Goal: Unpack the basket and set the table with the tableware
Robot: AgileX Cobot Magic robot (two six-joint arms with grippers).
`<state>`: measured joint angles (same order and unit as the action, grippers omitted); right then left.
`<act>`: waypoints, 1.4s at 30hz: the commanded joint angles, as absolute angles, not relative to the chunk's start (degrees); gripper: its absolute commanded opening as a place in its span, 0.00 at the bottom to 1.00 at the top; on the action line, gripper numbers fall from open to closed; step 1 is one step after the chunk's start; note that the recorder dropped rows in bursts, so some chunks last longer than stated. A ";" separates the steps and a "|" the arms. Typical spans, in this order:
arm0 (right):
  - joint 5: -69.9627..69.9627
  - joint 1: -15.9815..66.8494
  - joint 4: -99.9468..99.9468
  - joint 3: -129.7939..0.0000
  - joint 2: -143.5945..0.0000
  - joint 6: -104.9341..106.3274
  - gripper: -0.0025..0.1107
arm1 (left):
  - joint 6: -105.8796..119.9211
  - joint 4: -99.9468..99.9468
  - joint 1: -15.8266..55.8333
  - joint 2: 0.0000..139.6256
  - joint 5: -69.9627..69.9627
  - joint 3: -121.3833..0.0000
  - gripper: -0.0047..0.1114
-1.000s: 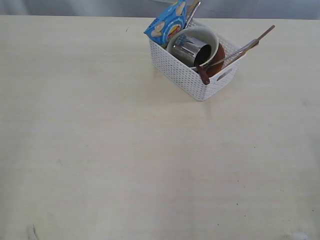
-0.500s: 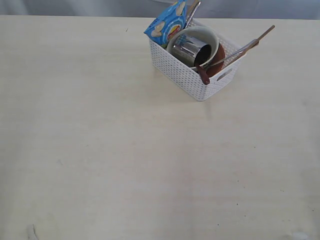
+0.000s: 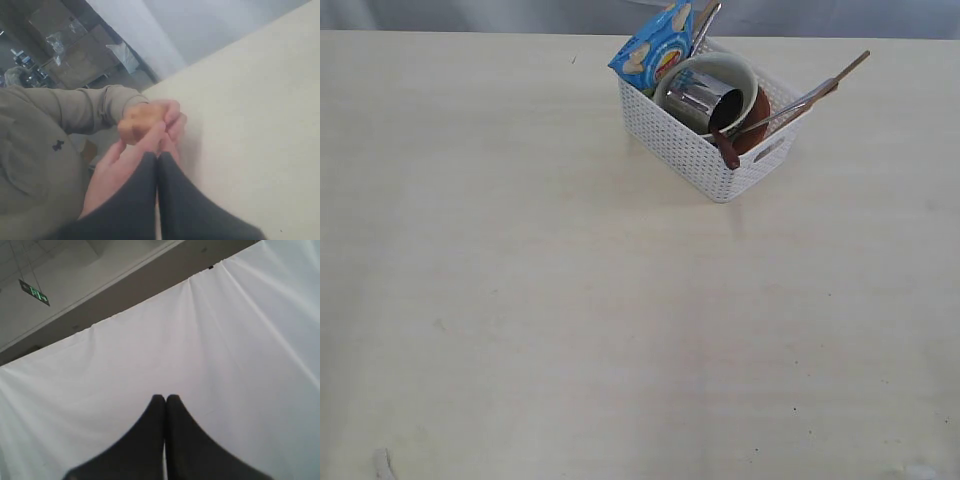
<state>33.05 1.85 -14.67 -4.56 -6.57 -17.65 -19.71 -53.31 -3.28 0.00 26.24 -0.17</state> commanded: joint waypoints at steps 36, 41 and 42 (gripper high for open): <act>22.20 7.57 -17.18 -50.72 -100.76 -22.29 0.57 | -19.97 -53.26 -3.42 0.00 26.42 0.00 0.04; 22.33 7.62 -17.18 -50.72 -102.02 -23.35 0.57 | -19.97 -53.26 -3.42 0.00 26.42 0.00 0.04; 22.33 7.62 -17.18 -50.72 -102.61 -23.76 0.57 | -19.97 -53.26 -3.42 0.00 26.42 0.00 0.04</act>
